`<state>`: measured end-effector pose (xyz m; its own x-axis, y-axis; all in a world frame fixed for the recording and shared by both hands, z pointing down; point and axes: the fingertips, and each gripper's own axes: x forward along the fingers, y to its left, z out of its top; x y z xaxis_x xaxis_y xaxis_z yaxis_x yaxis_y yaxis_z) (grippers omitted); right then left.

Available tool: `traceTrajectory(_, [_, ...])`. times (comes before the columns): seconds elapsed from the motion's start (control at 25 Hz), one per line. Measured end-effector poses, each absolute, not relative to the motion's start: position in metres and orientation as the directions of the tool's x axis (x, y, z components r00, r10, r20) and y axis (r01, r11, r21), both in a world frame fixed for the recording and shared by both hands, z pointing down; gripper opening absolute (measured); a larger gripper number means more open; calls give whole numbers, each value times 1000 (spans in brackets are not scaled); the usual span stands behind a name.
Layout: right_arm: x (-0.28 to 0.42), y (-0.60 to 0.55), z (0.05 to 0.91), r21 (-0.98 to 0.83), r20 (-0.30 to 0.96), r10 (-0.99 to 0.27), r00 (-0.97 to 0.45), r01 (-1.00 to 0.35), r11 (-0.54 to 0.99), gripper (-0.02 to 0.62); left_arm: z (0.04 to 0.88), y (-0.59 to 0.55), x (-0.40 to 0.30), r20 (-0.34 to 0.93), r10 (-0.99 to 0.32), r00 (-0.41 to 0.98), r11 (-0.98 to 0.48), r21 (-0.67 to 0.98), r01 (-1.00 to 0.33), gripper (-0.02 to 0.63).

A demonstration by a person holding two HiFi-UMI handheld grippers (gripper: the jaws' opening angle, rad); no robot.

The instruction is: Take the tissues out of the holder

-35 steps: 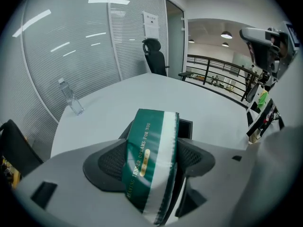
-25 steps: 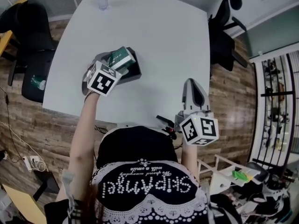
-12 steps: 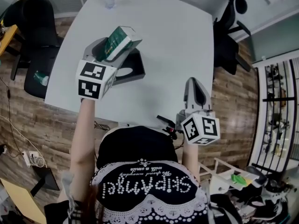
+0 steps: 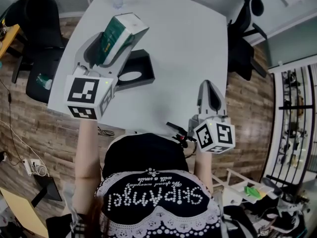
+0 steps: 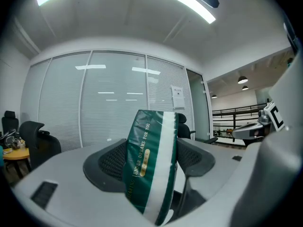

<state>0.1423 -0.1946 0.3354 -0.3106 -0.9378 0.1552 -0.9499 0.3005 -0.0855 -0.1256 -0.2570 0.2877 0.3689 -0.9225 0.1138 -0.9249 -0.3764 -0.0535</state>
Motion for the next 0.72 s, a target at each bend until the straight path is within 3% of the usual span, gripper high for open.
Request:
traceTrajectory(0.36, [139, -195, 329, -79, 141, -938, -318, -948, 310, 35, 260, -222, -144, 6, -952, 306, -306, -54, -951, 348])
traceTrajectory(0.72, [137, -193, 319, -83, 120, -938, -325, -945, 317, 35, 264, -190, -158, -6, -970, 244, -244, -25, -970, 348])
